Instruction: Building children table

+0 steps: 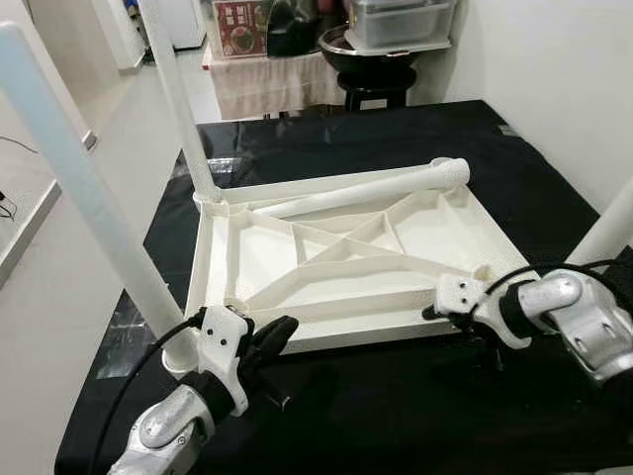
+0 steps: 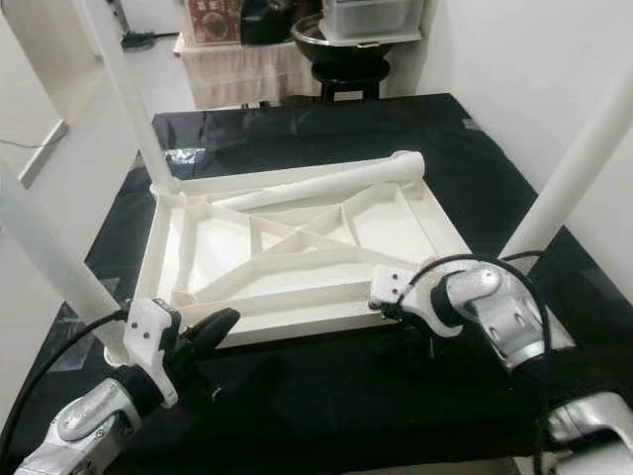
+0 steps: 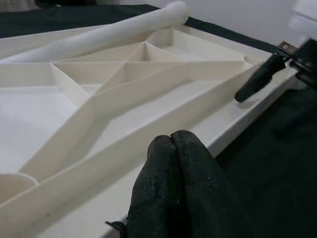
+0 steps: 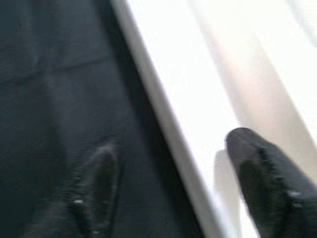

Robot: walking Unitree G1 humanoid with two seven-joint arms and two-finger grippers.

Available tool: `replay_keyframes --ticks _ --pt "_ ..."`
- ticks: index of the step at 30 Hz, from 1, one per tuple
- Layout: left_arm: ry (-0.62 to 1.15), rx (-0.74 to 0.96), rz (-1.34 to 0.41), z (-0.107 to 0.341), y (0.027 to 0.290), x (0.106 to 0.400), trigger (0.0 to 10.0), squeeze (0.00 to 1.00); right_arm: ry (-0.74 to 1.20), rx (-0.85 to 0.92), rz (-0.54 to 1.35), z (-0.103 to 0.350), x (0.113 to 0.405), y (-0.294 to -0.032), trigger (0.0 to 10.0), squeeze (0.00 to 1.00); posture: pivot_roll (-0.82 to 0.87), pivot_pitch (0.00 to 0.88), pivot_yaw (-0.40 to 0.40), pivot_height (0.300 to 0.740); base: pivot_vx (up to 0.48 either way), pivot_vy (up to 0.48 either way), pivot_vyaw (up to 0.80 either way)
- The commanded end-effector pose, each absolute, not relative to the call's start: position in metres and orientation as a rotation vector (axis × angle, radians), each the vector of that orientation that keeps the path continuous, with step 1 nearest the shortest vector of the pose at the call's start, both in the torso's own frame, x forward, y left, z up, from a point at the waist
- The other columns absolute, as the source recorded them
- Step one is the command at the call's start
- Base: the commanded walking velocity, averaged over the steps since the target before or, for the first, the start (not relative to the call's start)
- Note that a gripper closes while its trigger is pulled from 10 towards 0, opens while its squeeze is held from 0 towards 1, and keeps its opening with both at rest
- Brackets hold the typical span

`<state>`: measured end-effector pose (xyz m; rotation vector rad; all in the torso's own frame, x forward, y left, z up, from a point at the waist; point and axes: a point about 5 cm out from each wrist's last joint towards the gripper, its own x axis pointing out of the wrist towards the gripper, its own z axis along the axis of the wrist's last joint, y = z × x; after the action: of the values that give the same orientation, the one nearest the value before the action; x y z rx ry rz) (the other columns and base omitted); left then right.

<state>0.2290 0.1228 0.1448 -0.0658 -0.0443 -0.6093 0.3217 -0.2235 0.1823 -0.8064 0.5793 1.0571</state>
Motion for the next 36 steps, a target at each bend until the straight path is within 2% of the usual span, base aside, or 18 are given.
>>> replay_keyframes --ticks 1,17,19,22,26,28,32,36 --pt "-0.018 -0.05 -0.618 0.141 0.124 0.224 10.0 0.0 0.583 -0.784 1.029 0.18 0.326 -0.221 0.0 0.0 0.0 0.144 0.035 0.74 0.0 0.0 0.0" --pt "-0.01 -0.033 -0.622 0.14 0.123 0.222 10.0 0.0 0.57 -0.706 1.026 0.172 0.329 -0.203 0.0 0.0 0.0 0.148 0.027 0.74 0.0 0.0 0.0" --pt "-0.012 -0.033 -0.62 0.14 0.123 0.222 10.0 0.0 0.56 -0.572 0.987 0.169 0.328 -0.191 0.0 0.0 0.0 0.15 0.023 0.74 0.0 0.0 0.0" --pt "-0.012 -0.032 -0.618 0.14 0.123 0.222 10.0 0.0 0.549 -0.493 0.965 0.167 0.328 -0.183 0.0 0.0 0.0 0.151 0.021 0.74 0.0 0.0 0.0" --pt "-0.013 -0.031 -0.614 0.141 0.124 0.222 10.0 0.0 0.487 -0.23 0.98 0.163 0.311 -0.133 0.0 0.0 0.0 0.156 0.019 0.74 0.0 0.0 0.0" --pt "-0.013 -0.031 -0.614 0.141 0.124 0.222 10.0 0.0 0.487 -0.23 0.98 0.163 0.311 -0.133 0.0 0.0 0.0 0.156 0.019 0.74 0.0 0.0 0.0" --pt "-0.014 -0.026 -0.611 0.141 0.124 0.222 10.0 0.0 0.408 -0.133 0.931 0.162 0.307 -0.079 0.0 0.0 0.01 0.16 0.017 0.74 0.0 0.0 0.0" --pt "-0.015 -0.023 -0.608 0.141 0.125 0.222 10.0 0.0 0.377 -0.13 0.857 0.161 0.314 -0.066 0.0 0.0 0.01 0.159 0.016 0.74 0.0 0.0 0.0"
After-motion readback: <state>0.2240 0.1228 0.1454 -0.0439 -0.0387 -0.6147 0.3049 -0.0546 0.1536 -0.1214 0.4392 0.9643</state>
